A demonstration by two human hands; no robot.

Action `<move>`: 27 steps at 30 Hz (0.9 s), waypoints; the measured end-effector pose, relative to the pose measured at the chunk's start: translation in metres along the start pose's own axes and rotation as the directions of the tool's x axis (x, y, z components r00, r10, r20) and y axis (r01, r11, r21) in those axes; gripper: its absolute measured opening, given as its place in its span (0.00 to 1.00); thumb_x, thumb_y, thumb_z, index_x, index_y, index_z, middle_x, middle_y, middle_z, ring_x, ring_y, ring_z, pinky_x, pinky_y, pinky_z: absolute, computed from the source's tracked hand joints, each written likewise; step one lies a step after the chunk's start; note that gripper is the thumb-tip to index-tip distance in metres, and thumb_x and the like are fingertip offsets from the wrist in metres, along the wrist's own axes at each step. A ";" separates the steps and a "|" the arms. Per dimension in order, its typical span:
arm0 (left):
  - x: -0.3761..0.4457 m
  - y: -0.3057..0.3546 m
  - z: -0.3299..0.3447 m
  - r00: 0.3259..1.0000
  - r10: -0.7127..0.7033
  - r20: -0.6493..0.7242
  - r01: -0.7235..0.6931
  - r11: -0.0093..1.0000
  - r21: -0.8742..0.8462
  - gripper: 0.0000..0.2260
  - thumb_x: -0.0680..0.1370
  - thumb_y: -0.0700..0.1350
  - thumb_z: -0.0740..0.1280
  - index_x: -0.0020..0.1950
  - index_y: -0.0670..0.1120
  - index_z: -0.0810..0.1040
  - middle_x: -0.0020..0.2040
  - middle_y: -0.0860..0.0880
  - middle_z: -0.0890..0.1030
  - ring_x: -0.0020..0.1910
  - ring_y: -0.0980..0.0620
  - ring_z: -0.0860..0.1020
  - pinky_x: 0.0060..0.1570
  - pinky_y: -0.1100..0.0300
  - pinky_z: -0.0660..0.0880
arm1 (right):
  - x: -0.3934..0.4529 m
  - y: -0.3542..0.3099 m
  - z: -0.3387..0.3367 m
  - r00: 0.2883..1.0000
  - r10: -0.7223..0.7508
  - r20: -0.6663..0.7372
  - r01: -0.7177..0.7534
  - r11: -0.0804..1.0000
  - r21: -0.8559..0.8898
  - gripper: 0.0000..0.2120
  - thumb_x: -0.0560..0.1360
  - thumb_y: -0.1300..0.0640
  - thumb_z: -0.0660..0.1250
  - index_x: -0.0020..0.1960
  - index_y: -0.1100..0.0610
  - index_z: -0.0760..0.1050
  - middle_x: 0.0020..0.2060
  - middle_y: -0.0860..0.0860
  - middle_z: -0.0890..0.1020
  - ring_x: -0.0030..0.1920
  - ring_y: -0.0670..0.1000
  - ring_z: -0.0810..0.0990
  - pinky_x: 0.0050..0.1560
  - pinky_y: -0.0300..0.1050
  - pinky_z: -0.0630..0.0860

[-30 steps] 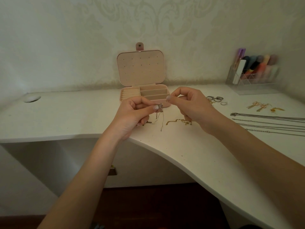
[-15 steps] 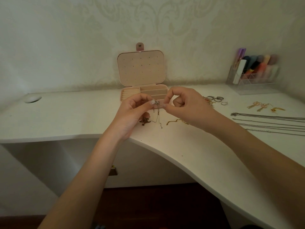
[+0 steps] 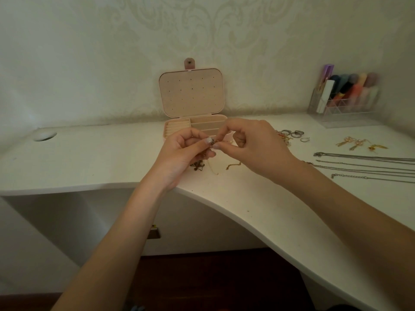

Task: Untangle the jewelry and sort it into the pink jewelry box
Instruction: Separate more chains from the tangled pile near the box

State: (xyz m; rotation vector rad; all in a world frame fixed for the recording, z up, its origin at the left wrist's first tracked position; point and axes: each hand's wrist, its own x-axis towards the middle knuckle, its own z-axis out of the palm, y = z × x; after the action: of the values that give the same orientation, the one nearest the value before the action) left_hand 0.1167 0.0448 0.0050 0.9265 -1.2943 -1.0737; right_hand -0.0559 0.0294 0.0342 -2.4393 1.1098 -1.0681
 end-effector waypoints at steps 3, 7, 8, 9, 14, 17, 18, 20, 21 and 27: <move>0.001 -0.001 0.000 1.000 -0.006 -0.016 0.007 1.000 0.027 0.04 0.73 0.38 0.69 0.40 0.44 0.76 0.29 0.50 0.78 0.26 0.56 0.73 0.30 0.67 0.71 | 0.001 0.001 0.000 1.000 -0.021 -0.018 0.021 1.000 0.021 0.06 0.73 0.51 0.70 0.39 0.46 0.75 0.19 0.45 0.66 0.24 0.46 0.64 0.31 0.45 0.64; 0.002 -0.003 -0.001 1.000 -0.008 -0.008 0.008 1.000 0.025 0.04 0.72 0.37 0.70 0.39 0.44 0.77 0.33 0.45 0.80 0.24 0.57 0.68 0.27 0.68 0.67 | 0.003 0.003 0.002 0.998 -0.028 -0.053 0.031 0.998 0.046 0.06 0.73 0.49 0.70 0.40 0.46 0.75 0.18 0.45 0.63 0.24 0.47 0.62 0.31 0.46 0.65; 0.002 -0.003 -0.001 1.000 -0.009 0.002 0.009 1.000 0.021 0.03 0.71 0.39 0.71 0.38 0.44 0.78 0.35 0.44 0.81 0.25 0.56 0.68 0.27 0.68 0.66 | 0.003 0.004 0.002 0.998 -0.027 -0.056 0.030 0.998 0.056 0.05 0.73 0.49 0.70 0.39 0.46 0.75 0.18 0.45 0.63 0.24 0.47 0.62 0.31 0.45 0.64; 0.001 -0.002 0.000 1.000 -0.010 0.010 0.009 1.000 0.016 0.04 0.68 0.41 0.72 0.38 0.44 0.78 0.37 0.42 0.82 0.25 0.56 0.67 0.27 0.68 0.66 | 0.003 0.004 0.002 0.998 -0.023 -0.056 0.027 0.997 0.067 0.05 0.73 0.50 0.71 0.39 0.47 0.76 0.18 0.45 0.64 0.24 0.47 0.62 0.31 0.44 0.62; 0.001 -0.003 -0.001 1.000 -0.009 0.023 0.009 1.000 0.025 0.05 0.66 0.44 0.72 0.38 0.44 0.80 0.39 0.42 0.83 0.26 0.55 0.67 0.27 0.68 0.66 | 0.002 0.005 0.004 0.997 0.054 -0.057 -0.043 0.984 0.170 0.06 0.73 0.52 0.71 0.40 0.53 0.77 0.17 0.45 0.63 0.21 0.46 0.60 0.32 0.42 0.62; 0.001 -0.003 -0.001 0.999 -0.016 0.037 0.015 1.000 0.026 0.06 0.66 0.44 0.72 0.40 0.43 0.80 0.39 0.44 0.84 0.26 0.55 0.67 0.27 0.68 0.66 | 0.002 0.005 0.005 0.993 0.106 -0.054 -0.092 0.970 0.224 0.07 0.73 0.51 0.71 0.40 0.54 0.77 0.16 0.44 0.63 0.21 0.46 0.60 0.30 0.41 0.60; 0.001 -0.003 -0.001 0.999 -0.019 0.039 0.018 0.999 0.028 0.06 0.67 0.43 0.71 0.40 0.42 0.79 0.39 0.45 0.84 0.25 0.56 0.67 0.27 0.69 0.66 | 0.002 0.005 0.005 0.991 0.123 -0.048 -0.108 0.966 0.235 0.07 0.73 0.51 0.71 0.40 0.54 0.77 0.16 0.44 0.63 0.20 0.46 0.60 0.29 0.40 0.59; 0.001 -0.003 -0.001 0.999 -0.021 0.045 0.019 0.999 0.030 0.05 0.67 0.42 0.71 0.40 0.42 0.79 0.38 0.46 0.84 0.24 0.57 0.67 0.26 0.69 0.66 | 0.002 0.004 0.005 0.989 0.147 -0.033 -0.135 0.959 0.249 0.08 0.73 0.51 0.71 0.40 0.54 0.77 0.15 0.44 0.64 0.20 0.46 0.61 0.27 0.37 0.59; 0.001 -0.003 -0.001 0.999 -0.020 0.048 0.018 0.999 0.029 0.05 0.67 0.42 0.71 0.40 0.43 0.79 0.38 0.46 0.84 0.24 0.57 0.67 0.26 0.69 0.66 | 0.001 0.003 0.004 0.987 0.160 -0.027 -0.148 0.954 0.259 0.08 0.73 0.51 0.71 0.40 0.55 0.77 0.15 0.44 0.64 0.20 0.45 0.61 0.25 0.35 0.59; 0.001 -0.003 -0.003 0.997 -0.020 0.072 0.019 1.000 0.022 0.01 0.67 0.43 0.72 0.38 0.48 0.83 0.37 0.46 0.84 0.26 0.55 0.66 0.26 0.69 0.65 | 0.000 0.001 0.003 0.968 0.249 0.040 -0.247 0.900 0.359 0.12 0.74 0.53 0.70 0.45 0.63 0.78 0.15 0.44 0.64 0.18 0.43 0.59 0.21 0.32 0.57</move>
State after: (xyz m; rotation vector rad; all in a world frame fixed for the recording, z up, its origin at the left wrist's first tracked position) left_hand 0.1191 0.0430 0.0025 0.9254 -1.3611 -1.1194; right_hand -0.0546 0.0282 0.0318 -1.9516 1.0796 -1.0868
